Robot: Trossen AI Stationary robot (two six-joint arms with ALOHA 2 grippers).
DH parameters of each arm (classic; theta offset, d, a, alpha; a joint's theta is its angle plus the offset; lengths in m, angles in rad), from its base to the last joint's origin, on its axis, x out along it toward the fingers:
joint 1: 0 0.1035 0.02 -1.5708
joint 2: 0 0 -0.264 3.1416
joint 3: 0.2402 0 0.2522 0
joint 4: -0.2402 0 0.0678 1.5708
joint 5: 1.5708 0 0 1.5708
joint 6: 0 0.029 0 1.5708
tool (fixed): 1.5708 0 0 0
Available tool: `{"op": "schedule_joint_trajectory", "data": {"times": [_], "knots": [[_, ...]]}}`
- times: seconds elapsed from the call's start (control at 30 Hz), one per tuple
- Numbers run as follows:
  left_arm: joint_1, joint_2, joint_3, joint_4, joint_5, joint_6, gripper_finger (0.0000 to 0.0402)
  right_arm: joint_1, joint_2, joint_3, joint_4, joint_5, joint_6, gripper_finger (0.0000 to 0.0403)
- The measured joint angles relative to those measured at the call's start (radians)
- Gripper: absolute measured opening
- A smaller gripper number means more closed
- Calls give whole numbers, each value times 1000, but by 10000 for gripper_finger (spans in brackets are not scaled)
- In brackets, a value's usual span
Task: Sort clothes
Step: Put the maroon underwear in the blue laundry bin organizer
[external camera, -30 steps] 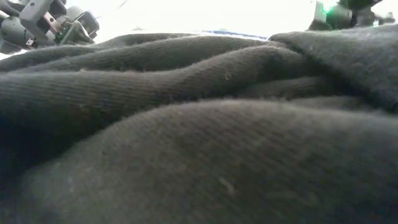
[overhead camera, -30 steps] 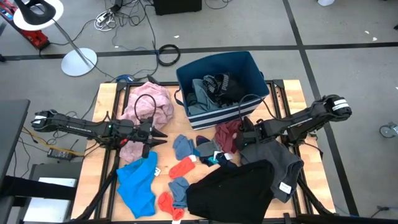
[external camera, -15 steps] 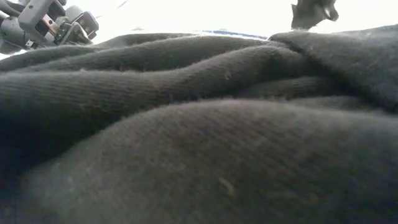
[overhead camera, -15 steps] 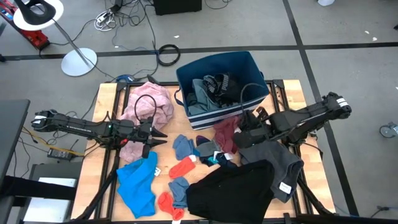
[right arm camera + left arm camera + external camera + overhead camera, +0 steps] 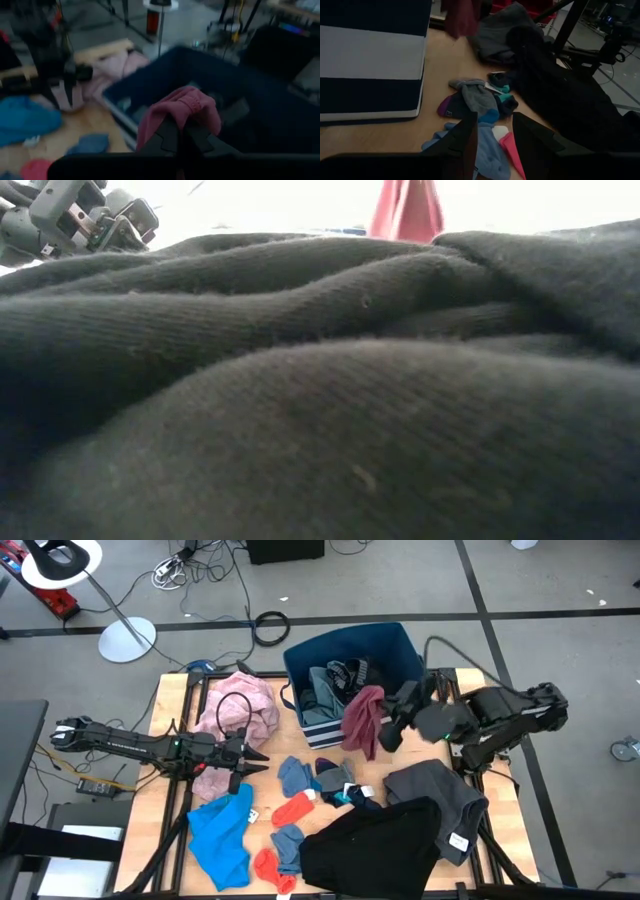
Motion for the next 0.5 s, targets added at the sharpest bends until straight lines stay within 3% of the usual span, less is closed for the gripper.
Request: {"op": "schedule_joint_trajectory", "data": {"times": [0.5], "knots": [[0, 0, 0, 0, -1, 23, 129, -164, 0, 105, 595, -2, -581, 2]]}}
